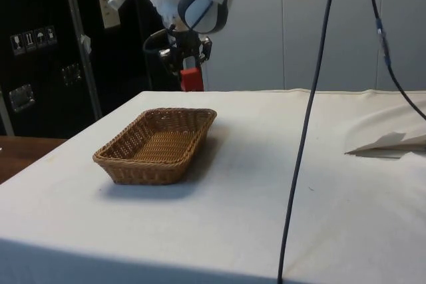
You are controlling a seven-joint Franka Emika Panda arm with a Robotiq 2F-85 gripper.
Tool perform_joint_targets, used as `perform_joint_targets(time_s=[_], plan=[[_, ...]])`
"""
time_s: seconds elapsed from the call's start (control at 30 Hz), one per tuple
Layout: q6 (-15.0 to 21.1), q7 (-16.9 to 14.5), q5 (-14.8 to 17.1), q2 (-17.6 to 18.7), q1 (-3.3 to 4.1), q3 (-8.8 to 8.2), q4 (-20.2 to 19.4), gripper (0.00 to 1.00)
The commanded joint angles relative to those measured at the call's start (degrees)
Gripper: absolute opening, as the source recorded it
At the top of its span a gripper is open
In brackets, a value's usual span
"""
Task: Pick up the cube and place it into the basket.
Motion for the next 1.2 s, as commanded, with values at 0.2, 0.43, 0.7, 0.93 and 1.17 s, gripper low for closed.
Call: perform_joint_targets(time_s=[0.2, 0.43, 0.7, 0.93, 1.17], plan=[[-2.12, 0.69, -2.12, -2.46, 0.86, -0.57, -0.23, 0.04], [-2.81, 2.58, -2.86, -3.32, 1.72, 0.23, -0.4, 0.04], [-3.84, 6.07, -4.98, -4.3, 2.35, 1.66, -0.46, 0.04], [-4.81, 8.59, -6.42, -5.04, 2.75, 3.04, -0.4, 0.04], [-6.13, 11.29, -8.31, -6.13, 2.98, 4.58, -0.57, 0.04]])
